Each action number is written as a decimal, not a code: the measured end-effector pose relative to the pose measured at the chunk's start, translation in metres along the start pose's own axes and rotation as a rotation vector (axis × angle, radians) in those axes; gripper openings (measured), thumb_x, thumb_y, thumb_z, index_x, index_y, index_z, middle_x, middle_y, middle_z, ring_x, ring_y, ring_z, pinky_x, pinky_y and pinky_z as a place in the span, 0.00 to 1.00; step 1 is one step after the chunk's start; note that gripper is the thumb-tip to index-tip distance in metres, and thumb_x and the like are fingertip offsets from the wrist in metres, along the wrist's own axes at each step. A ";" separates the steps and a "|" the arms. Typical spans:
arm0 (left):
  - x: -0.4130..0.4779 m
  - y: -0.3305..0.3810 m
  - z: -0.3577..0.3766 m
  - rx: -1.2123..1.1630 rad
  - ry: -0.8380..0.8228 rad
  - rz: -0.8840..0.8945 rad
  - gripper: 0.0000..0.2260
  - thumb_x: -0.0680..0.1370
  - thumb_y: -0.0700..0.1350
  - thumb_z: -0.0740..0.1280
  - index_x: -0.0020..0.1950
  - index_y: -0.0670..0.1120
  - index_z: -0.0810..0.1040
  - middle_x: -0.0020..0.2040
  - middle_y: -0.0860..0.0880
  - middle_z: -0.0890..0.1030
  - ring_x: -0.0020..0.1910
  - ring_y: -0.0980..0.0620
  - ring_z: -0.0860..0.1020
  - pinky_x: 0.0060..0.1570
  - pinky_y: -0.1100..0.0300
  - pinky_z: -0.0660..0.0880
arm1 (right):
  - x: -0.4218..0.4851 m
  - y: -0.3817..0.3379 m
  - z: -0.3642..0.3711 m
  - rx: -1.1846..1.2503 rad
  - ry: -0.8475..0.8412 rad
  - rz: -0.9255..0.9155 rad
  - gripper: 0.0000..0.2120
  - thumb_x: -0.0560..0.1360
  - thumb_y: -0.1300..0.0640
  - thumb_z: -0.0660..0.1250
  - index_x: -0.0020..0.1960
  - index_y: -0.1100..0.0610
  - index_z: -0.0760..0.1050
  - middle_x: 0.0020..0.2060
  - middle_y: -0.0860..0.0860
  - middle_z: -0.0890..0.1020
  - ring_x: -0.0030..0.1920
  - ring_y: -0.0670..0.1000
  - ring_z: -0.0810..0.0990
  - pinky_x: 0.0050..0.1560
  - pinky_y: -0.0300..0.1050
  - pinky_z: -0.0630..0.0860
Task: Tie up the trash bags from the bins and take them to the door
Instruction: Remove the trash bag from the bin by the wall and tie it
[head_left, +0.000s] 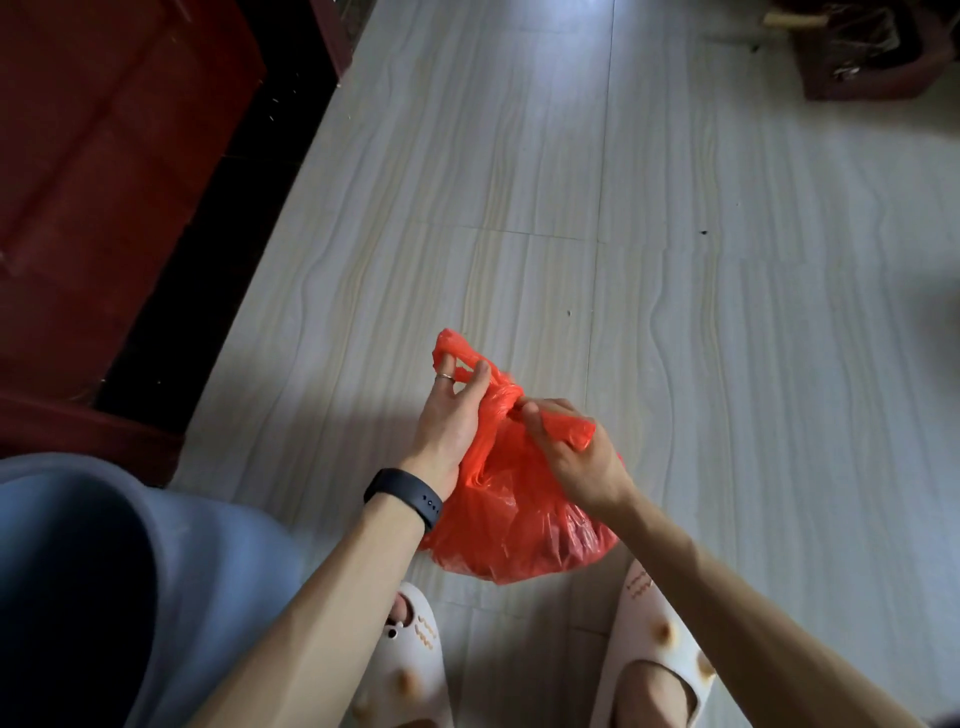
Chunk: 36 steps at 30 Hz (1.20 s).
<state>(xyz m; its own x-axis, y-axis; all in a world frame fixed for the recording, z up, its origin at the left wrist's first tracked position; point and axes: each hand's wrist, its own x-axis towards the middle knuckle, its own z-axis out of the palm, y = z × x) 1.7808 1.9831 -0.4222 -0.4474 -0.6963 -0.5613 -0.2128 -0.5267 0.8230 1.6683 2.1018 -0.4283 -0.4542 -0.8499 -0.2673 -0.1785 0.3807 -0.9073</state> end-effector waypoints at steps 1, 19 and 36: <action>0.000 0.001 0.003 -0.049 0.021 0.025 0.23 0.77 0.57 0.67 0.71 0.59 0.66 0.57 0.45 0.84 0.54 0.44 0.83 0.56 0.45 0.79 | 0.001 -0.006 0.001 0.099 0.001 0.034 0.18 0.81 0.39 0.59 0.55 0.49 0.83 0.53 0.48 0.85 0.56 0.48 0.83 0.59 0.49 0.79; -0.039 -0.010 -0.075 -0.074 0.327 -0.118 0.13 0.80 0.33 0.53 0.42 0.50 0.65 0.32 0.48 0.66 0.17 0.59 0.64 0.18 0.73 0.52 | -0.029 0.038 -0.047 -0.169 0.317 0.667 0.18 0.82 0.52 0.55 0.47 0.61 0.79 0.34 0.57 0.83 0.40 0.61 0.84 0.45 0.52 0.78; -0.073 -0.019 -0.054 -0.195 0.493 0.084 0.11 0.72 0.39 0.71 0.51 0.48 0.76 0.44 0.49 0.80 0.43 0.52 0.78 0.47 0.53 0.75 | -0.046 0.011 -0.038 0.809 0.296 0.494 0.10 0.76 0.55 0.73 0.53 0.56 0.74 0.42 0.58 0.78 0.42 0.53 0.81 0.47 0.43 0.79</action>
<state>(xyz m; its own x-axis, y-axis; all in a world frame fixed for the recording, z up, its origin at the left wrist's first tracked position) 1.8640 2.0178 -0.4009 0.0149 -0.8615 -0.5076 -0.0079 -0.5077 0.8615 1.6542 2.1592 -0.4139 -0.5364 -0.4953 -0.6834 0.6889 0.2107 -0.6935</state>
